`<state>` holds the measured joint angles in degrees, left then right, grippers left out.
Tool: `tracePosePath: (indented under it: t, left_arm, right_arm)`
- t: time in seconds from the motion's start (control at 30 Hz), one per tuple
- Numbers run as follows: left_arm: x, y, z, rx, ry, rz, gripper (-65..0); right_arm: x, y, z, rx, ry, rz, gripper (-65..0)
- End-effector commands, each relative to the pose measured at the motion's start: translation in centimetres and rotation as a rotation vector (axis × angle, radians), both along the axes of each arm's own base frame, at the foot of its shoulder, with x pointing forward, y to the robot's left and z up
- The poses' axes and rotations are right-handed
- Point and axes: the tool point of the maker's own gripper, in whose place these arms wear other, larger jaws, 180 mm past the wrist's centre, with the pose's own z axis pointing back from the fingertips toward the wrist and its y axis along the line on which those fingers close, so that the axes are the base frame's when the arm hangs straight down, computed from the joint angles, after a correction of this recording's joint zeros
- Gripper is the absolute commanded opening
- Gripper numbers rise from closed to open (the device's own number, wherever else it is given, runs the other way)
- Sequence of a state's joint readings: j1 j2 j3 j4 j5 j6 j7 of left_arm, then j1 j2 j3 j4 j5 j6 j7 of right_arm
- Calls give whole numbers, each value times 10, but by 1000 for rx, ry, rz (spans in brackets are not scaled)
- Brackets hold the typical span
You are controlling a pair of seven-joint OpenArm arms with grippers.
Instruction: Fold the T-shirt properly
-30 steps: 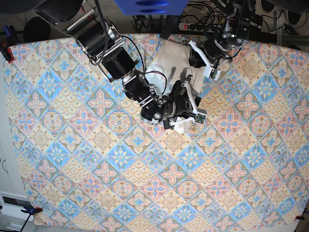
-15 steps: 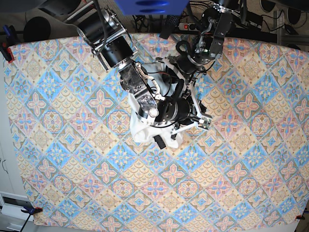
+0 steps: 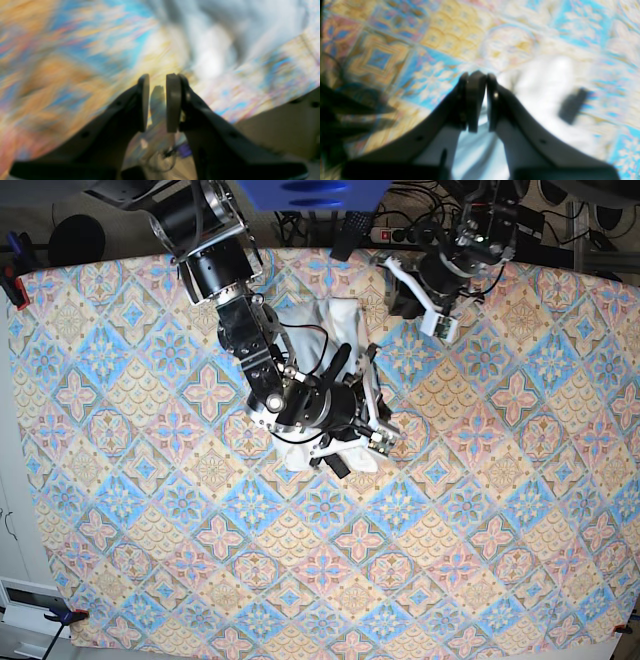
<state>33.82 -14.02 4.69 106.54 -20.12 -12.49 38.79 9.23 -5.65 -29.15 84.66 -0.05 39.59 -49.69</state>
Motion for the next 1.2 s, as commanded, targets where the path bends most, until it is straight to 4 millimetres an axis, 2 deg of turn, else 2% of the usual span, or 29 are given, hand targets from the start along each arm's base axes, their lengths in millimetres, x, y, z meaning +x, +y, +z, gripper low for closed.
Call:
tracePosePath:
  t: [0.0, 0.1, 0.2, 0.3, 0.43, 0.6, 0.73, 0.87, 1.1, 1.17]
  left_arm:
    - [4, 10, 6, 4, -24, 21, -533]
    - [9, 54, 9, 74, -37, 117, -533]
    - [11, 97, 15, 132, -53, 218, -533]
    - [14, 127, 25, 121, -78, 329, -533]
    - [17, 159, 44, 60, -125, 467, -533]
    - [12, 179, 53, -3, -114, 556, -533]
    - [10, 184, 56, -50, -74, 584, -533]
    - [11, 193, 61, -49, -88, 606, -533]
    - [13, 194, 62, -47, -93, 606, -533]
    - [14, 192, 62, -50, -93, 602, -533]
  right_arm:
    - [3, 14, 16, 54, -25, 16, -595]
    - [0, 12, 4, 41, 9, 14, -596]
    - [-6, 9, -17, 16, 68, 14, -615]
    - [-14, 7, -37, -5, 133, 9, -617]
    - [-21, 26, -41, 60, 167, 16, -618]
    - [-36, 27, -69, 72, 253, 9, -618]
    - [-11, 22, -74, 70, 247, -50, -617]
    - [-12, 15, -91, 60, 293, -91, -618]
    - [8, -13, -93, 115, 326, -239, -619]
    - [14, -30, -97, 107, 328, -277, -619]
